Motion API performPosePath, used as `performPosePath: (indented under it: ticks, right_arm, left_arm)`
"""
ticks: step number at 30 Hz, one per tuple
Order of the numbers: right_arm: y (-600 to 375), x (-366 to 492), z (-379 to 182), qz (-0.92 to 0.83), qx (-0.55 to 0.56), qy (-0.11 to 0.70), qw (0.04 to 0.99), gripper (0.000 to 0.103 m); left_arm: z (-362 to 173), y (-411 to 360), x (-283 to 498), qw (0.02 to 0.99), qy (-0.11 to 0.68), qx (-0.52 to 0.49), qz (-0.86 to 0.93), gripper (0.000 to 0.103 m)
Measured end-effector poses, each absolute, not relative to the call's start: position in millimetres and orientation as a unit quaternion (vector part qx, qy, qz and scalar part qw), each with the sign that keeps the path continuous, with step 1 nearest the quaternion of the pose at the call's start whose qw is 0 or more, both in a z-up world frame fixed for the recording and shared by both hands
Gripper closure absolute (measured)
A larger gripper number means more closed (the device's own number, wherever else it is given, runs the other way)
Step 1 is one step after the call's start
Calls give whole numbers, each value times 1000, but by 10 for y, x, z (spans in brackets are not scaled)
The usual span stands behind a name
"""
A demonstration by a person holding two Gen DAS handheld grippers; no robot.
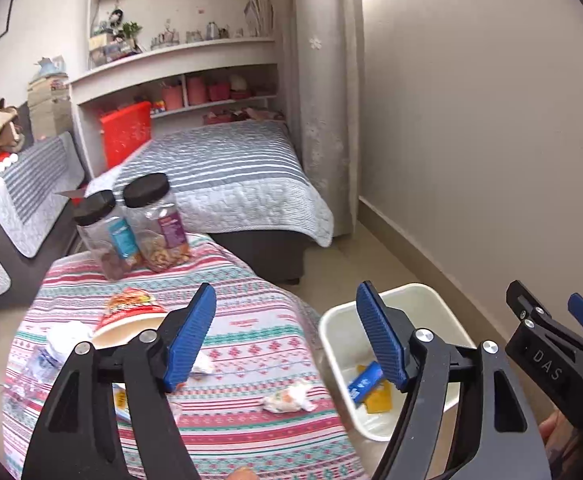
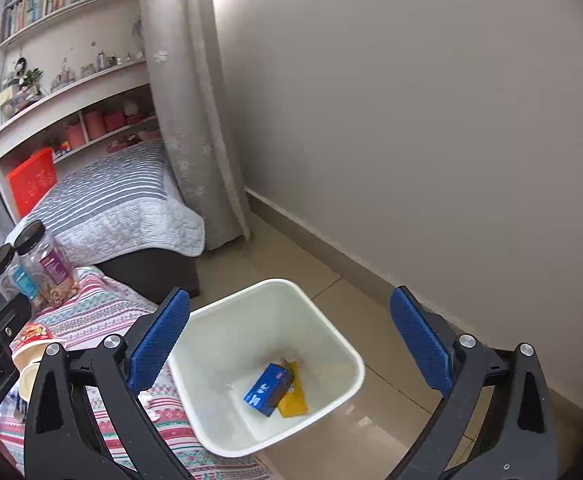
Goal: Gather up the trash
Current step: 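Open the left gripper to drop the blue box into the bin, then move both tools back over the table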
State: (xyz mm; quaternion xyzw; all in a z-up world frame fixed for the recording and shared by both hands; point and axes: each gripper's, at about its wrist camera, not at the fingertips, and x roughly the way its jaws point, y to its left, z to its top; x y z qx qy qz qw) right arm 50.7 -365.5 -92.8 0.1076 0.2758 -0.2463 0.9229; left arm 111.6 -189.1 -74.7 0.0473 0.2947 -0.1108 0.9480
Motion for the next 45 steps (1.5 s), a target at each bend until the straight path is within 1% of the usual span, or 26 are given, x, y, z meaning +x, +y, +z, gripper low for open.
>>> performPosePath:
  ticks: [7, 12, 20, 22, 25, 32, 38, 45]
  right_arm:
    - [-3182, 636, -884, -211, 76, 269, 937, 7]
    - [-2889, 725, -884, -191, 65, 269, 942, 7]
    - [-2399, 869, -903, -157, 45, 275, 948, 7]
    - [-2281, 903, -915, -147, 42, 278, 948, 7]
    - [-2099, 975, -935, -131, 36, 287, 948, 7]
    - [-1747, 1085, -1008, -97, 29, 307, 946, 7]
    - [-1577, 1171, -1081, -79, 19, 325, 942, 7]
    - [-1633, 1257, -1166, -83, 31, 349, 933, 7]
  left_arm:
    - [-765, -1486, 1106, 950, 301, 50, -70, 30]
    - [-756, -1127, 1120, 951, 305, 37, -42, 23]
    - [-822, -579, 1145, 946, 323, 12, -6, 23]
    - [-837, -453, 1168, 944, 329, 6, 2, 20]
    - [-871, -240, 1204, 940, 342, -5, 17, 20]
    - [-1055, 301, 1391, 916, 399, -18, 45, 19]
    - [-1368, 685, 1579, 871, 487, -56, 31, 19]
    - [-1807, 541, 1657, 838, 545, -2, 6, 19]
